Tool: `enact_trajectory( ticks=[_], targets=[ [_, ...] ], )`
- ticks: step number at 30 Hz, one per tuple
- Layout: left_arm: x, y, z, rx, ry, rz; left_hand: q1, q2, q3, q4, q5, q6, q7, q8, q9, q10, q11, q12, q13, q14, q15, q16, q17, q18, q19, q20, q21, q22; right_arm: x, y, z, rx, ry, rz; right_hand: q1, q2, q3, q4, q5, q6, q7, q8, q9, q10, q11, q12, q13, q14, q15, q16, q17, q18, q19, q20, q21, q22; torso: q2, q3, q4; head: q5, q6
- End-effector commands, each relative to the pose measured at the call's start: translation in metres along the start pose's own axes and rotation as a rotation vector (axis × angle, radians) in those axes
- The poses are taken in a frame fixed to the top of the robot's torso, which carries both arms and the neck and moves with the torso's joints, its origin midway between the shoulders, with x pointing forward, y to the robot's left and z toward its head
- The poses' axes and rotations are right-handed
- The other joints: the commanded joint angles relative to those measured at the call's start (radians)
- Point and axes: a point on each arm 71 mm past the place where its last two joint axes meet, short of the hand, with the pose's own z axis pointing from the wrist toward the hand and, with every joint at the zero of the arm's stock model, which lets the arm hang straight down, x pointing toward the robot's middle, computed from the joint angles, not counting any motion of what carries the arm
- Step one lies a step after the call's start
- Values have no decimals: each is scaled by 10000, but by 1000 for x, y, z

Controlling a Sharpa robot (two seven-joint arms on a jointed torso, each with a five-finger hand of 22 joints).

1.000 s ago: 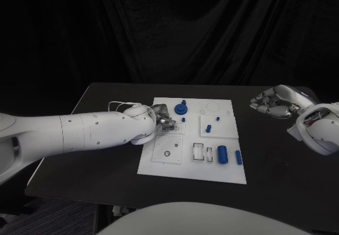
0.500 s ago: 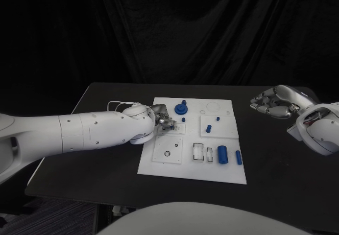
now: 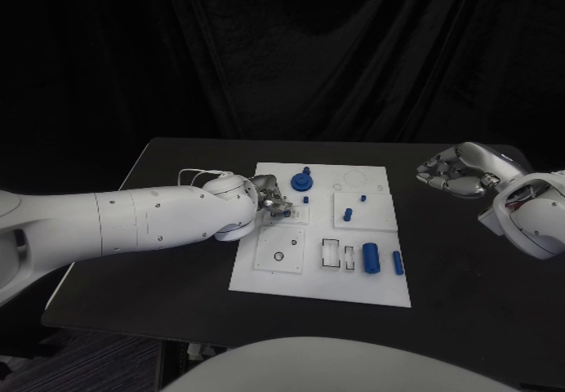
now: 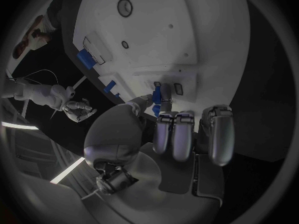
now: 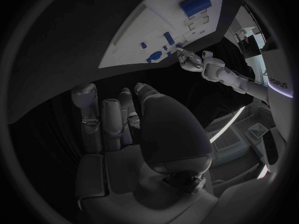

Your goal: Assemble the parts on the task board

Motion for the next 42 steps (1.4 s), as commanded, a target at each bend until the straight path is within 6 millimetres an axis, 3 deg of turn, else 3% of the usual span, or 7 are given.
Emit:
enact_trajectory(
  ticks=[1,4,14,26,34,39,42],
  targets=[
    [9,3,0,-88,508,226,68,18,-43,3,45,-12,16,-32,-8,1019,27,-5,2619,1073,-8,27,2635,117,-67,-8,-25,956,1,-2,0,220,77,-43,83,-5,63,-11,61,29,2,-32,-14,-1,-36,-12,-15,-56,-5,-31,-5,144,-15,21,-37,659,5,3,-2,-3,2],
    [10,3,0,-87,519,231,50,14,-87,37,14,11,22,-29,-4,1019,30,-5,2619,1073,-7,27,2635,115,-62,-8,-22,963,2,-2,0,226,90,-41,87,-6,72,-13,88,31,3,-32,-13,-7,-35,-18,-23,-59,-6,-36,-11,147,-19,20,-54,657,3,4,0,-55,2],
    [10,3,0,-119,589,280,-312,78,-1019,907,-1524,-159,160,-416,-242,1017,148,-9,2617,1073,90,27,2635,148,-134,66,-184,865,2,-2,0,246,135,-38,97,-9,92,-18,141,32,4,-34,-14,-26,-35,-34,-47,-63,-5,-41,-20,147,-19,20,-64,659,0,4,1,-28,2],
    [11,3,1,-162,624,305,-387,138,-1790,1501,-2093,-87,213,-682,-608,983,208,-53,2588,1073,146,27,2635,171,-175,134,-285,828,3,-2,0,276,173,-33,104,-13,103,-23,169,29,5,-37,-15,-36,-35,-41,-57,-67,-5,-46,-27,151,-26,19,-88,655,3,3,-4,-66,2],
    [10,5,1,-207,599,293,-520,262,-2217,1934,-2040,0,214,-750,-746,972,215,-68,2579,1073,155,27,2635,176,-179,145,-317,835,3,-3,0,312,205,-34,112,-13,113,-28,187,29,5,-38,-15,-35,-36,-39,-56,-64,-5,-40,-22,149,-22,19,-81,659,-1,3,-3,-67,2],
    [10,6,1,-202,569,277,-344,447,-2492,1956,-999,237,145,-663,-767,968,160,-73,2576,1073,115,27,2635,177,-170,115,-337,864,3,-3,0,318,213,-32,120,-12,124,-34,206,29,5,-38,-15,-32,-36,-36,-54,-66,-5,-41,-25,149,-22,19,-85,660,4,0,-4,-48,2],
    [9,6,1,-156,473,216,-248,473,-2574,1977,-722,372,96,-536,-680,993,123,-41,2597,1073,87,27,2635,165,-138,93,-304,915,3,-3,0,317,206,-32,125,-8,137,-36,229,30,6,-39,-15,-33,-36,-38,-58,-69,-6,-45,-31,150,-22,18,-91,661,10,2,-2,-43,2]
  ],
)
